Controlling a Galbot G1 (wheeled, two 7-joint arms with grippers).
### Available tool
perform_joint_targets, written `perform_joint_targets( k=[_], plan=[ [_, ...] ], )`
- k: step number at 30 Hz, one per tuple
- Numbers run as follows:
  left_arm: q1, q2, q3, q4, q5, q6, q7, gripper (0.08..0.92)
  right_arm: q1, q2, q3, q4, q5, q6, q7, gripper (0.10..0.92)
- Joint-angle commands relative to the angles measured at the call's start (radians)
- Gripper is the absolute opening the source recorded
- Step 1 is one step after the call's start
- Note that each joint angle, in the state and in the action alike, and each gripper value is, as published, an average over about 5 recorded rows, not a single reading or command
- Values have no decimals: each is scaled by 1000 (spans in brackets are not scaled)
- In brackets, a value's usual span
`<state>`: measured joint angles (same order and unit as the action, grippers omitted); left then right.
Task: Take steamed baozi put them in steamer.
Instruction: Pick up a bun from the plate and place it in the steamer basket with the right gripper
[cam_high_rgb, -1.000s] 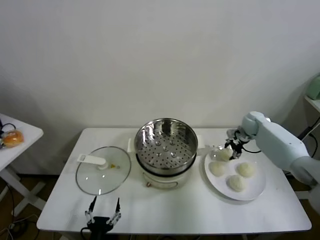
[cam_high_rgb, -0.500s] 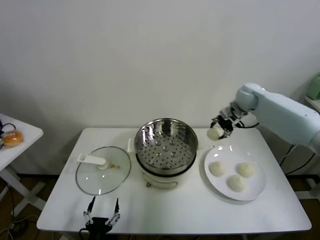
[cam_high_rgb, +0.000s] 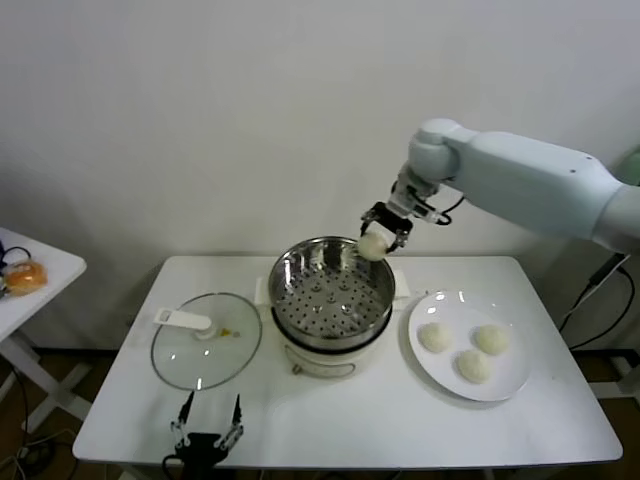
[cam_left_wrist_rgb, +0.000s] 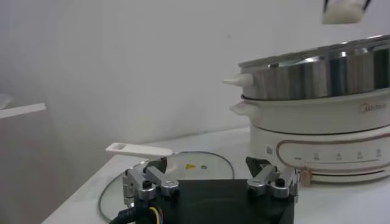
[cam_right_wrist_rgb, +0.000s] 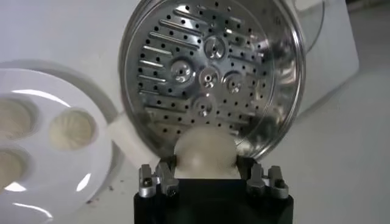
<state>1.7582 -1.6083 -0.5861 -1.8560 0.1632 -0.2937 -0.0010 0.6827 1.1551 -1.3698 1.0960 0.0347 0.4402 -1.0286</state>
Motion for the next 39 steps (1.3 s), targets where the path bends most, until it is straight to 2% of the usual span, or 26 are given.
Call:
perform_joint_targets(
  k=[1,7,29,39],
  plan=[
    [-1,-5,1,3,-1,-2,-1,823,-23,162,-47,-88,-80,113,47,662],
    [1,-1,-2,5,-1,-8,-4,823,-115,212,-25,-202,-166,160,61,662],
    [-9,2,-9,18,-2,-15,-6,823,-243,316,69,-489,-275,268,113,673],
    [-8,1,-8,14,-1,-15,-6,823,-247,316,96,-495,-234,306,126,817]
  ],
)
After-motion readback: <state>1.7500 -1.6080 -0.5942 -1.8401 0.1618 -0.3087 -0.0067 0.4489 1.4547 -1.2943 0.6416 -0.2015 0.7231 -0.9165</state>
